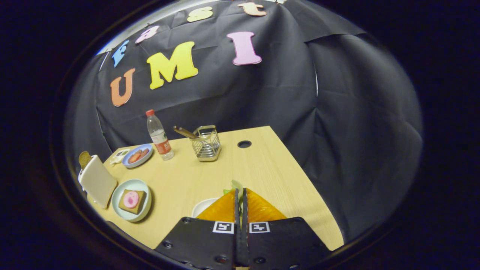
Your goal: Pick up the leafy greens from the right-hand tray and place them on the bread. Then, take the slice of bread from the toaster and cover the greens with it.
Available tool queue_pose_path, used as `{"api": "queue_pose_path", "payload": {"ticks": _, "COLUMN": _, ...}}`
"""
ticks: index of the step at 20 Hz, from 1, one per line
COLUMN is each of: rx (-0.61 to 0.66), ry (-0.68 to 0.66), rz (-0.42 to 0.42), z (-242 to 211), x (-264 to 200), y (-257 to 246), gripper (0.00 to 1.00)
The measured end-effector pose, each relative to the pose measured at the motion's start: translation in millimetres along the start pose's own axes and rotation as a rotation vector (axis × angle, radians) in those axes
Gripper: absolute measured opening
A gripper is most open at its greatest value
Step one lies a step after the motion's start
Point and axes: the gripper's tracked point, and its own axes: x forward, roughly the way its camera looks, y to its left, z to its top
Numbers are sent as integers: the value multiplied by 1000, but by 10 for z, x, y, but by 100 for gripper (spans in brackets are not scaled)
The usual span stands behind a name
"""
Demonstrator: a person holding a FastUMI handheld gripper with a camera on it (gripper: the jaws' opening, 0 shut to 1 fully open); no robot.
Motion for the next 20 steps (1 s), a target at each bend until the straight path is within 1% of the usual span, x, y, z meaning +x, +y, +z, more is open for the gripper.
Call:
{"api": "queue_pose_path", "payload": {"ticks": 5, "rx": -55, "ry": -39, "rz": -22, "z": 203, "x": -259, "y": 494, "gripper": 0}}
{"api": "queue_pose_path", "payload": {"ticks": 7, "rx": -57, "ry": -52, "rz": -32, "z": 271, "x": -383, "y": 813, "gripper": 0}}
{"api": "queue_pose_path", "payload": {"ticks": 10, "rx": -37, "ry": -64, "rz": -25, "z": 325, "x": -524, "y": 1406, "gripper": 0}}
{"api": "queue_pose_path", "payload": {"ticks": 13, "rx": -29, "ry": -64, "rz": 1, "z": 294, "x": -543, "y": 2084, "gripper": 0}}
{"api": "queue_pose_path", "payload": {"ticks": 17, "rx": -25, "ry": -53, "rz": 74, "z": 157, "x": -562, "y": 2958, "gripper": 0}}
{"api": "queue_pose_path", "payload": {"ticks": 20, "rx": 5, "ry": -19, "rz": 129, "z": -26, "x": -518, "y": 3479, "gripper": 0}}
